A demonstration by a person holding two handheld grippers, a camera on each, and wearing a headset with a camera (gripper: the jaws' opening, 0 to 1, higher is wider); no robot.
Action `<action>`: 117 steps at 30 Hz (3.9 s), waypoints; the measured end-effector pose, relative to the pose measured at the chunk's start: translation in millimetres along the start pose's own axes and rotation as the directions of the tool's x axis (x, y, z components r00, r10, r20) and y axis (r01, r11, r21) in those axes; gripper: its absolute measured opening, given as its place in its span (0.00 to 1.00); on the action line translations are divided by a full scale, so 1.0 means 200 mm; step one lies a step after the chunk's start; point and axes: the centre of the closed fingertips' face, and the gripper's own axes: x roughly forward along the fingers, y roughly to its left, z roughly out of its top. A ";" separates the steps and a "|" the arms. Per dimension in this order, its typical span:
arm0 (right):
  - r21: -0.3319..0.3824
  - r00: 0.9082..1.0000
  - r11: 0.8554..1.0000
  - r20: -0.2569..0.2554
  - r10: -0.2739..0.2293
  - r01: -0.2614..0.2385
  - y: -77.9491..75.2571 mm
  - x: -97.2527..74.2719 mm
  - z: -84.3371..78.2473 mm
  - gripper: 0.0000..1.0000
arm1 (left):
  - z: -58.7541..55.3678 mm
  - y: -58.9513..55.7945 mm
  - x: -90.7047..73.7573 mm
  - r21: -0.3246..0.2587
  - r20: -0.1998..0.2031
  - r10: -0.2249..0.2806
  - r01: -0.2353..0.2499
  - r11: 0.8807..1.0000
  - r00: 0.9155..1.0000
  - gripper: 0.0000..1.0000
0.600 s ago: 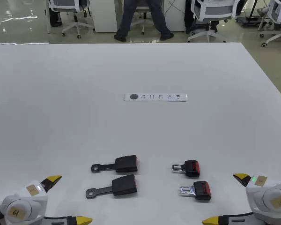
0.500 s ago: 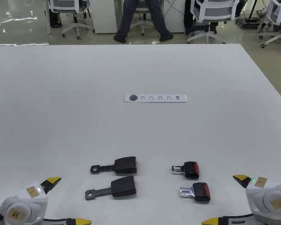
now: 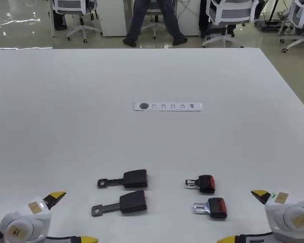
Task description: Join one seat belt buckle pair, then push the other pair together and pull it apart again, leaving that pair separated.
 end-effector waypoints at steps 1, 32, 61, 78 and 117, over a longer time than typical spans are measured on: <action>0.000 1.000 1.000 -0.001 -0.001 0.001 0.00 0.00 0.00 0.99 | 0.00 0.00 0.00 0.000 0.000 0.000 0.000 1.000 1.000 0.95; 0.007 1.000 1.000 -0.006 0.006 -0.006 0.01 0.02 -0.01 0.99 | 0.03 -0.04 -0.01 0.007 -0.003 -0.004 0.004 1.000 1.000 0.95; 0.008 1.000 1.000 -0.003 -0.003 0.003 0.01 0.01 -0.02 0.99 | 0.03 -0.05 -0.01 0.013 -0.009 -0.010 0.010 1.000 1.000 0.95; 0.000 1.000 1.000 -0.001 0.000 0.000 0.03 0.01 0.00 0.99 | 0.02 -0.05 -0.01 0.023 -0.013 -0.025 0.026 0.999 1.000 0.94; -0.112 0.997 0.992 -0.049 0.053 -0.058 -0.02 0.09 0.00 0.80 | 0.05 0.00 0.09 0.109 -0.154 -0.099 0.117 0.987 0.983 0.83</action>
